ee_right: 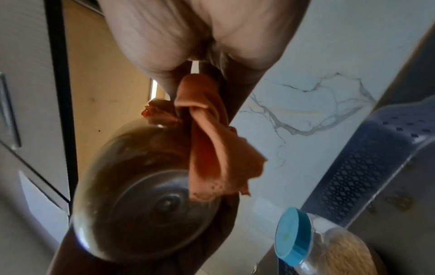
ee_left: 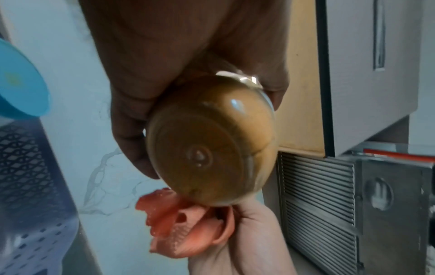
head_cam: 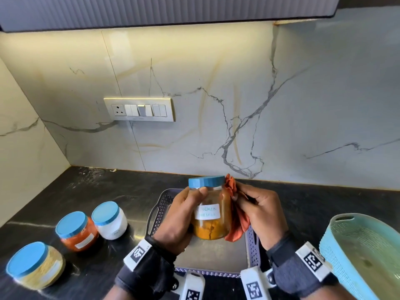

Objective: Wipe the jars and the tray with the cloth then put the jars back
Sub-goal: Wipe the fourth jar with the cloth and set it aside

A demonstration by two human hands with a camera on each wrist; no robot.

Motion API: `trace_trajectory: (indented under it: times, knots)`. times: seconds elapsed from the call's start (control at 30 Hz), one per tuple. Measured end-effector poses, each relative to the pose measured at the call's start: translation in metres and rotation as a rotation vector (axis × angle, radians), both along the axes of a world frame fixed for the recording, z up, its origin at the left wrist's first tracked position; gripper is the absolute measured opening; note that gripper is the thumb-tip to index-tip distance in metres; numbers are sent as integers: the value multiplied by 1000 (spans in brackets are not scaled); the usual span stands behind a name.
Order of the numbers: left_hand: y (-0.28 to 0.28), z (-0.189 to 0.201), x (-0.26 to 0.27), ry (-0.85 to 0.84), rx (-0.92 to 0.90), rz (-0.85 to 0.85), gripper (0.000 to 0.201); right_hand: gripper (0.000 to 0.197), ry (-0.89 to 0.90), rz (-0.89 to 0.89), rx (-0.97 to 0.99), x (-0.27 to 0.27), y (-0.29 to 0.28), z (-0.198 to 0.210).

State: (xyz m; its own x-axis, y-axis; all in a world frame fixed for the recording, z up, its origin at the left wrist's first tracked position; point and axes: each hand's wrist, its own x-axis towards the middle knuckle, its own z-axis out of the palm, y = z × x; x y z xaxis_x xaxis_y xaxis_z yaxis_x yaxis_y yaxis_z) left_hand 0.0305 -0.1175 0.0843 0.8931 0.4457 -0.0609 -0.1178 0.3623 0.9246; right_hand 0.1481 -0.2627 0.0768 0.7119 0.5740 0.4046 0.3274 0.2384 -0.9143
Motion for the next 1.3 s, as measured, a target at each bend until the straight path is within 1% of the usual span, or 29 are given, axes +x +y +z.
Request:
trace_trajectory:
  times: [0.07,0.1,0.17,0.2,0.27,0.33,0.4,0.47,0.53,0.6,0.63,0.7,0.73,0.77,0.83,0.9,1.0,1.1,1.17,1.3]
  knots:
    - [1,4,-1,-2,72,14,55,35,-110,-38,-25,-2,-1,0]
    - [1,6,-1,11,104,24,55,34,-177,-72,-38,-4,-1,0]
    - [3,5,-3,40,156,61,66,36,-307,-135,-43,-10,-3,1]
    - [3,5,-4,46,164,88,69,37,-388,-160,-41,-15,-3,1]
    - [6,6,-8,42,139,131,63,35,-569,-185,-40,-25,-2,3]
    - [9,7,-15,30,109,166,53,32,-725,-163,-48,-37,-1,1]
    - [12,9,-25,36,99,218,48,31,-838,-109,-72,-46,0,-5]
    - [18,8,-37,51,90,279,48,27,-929,-14,-109,-52,0,-14]
    - [24,4,-50,61,86,306,51,25,-970,89,-152,-52,-1,-22]
    - [33,-1,-64,98,137,312,52,22,-960,137,-181,-51,1,-33]
    - [35,-4,-68,128,181,297,50,26,-935,130,-194,-50,-2,-37]
    - [46,-7,-85,218,291,290,47,49,-836,153,-182,-55,5,-46]
    - [49,-8,-93,254,343,286,49,54,-782,166,-177,-57,8,-49]
    - [54,-9,-102,293,400,304,55,55,-732,181,-168,-61,12,-52]
    - [67,-18,-125,375,546,379,64,50,-675,209,-166,-70,23,-54]
    - [80,-24,-147,441,650,420,65,39,-682,175,-177,-77,32,-54]
    - [99,-27,-177,531,658,436,67,30,-645,128,-175,-79,45,-51]
    - [124,-37,-206,668,742,481,68,30,-594,90,-198,-82,58,-49]
    - [143,-48,-222,785,826,496,75,29,-580,78,-214,-85,68,-50]
    - [168,-67,-238,922,1005,433,81,46,-581,62,-255,-93,82,-49]
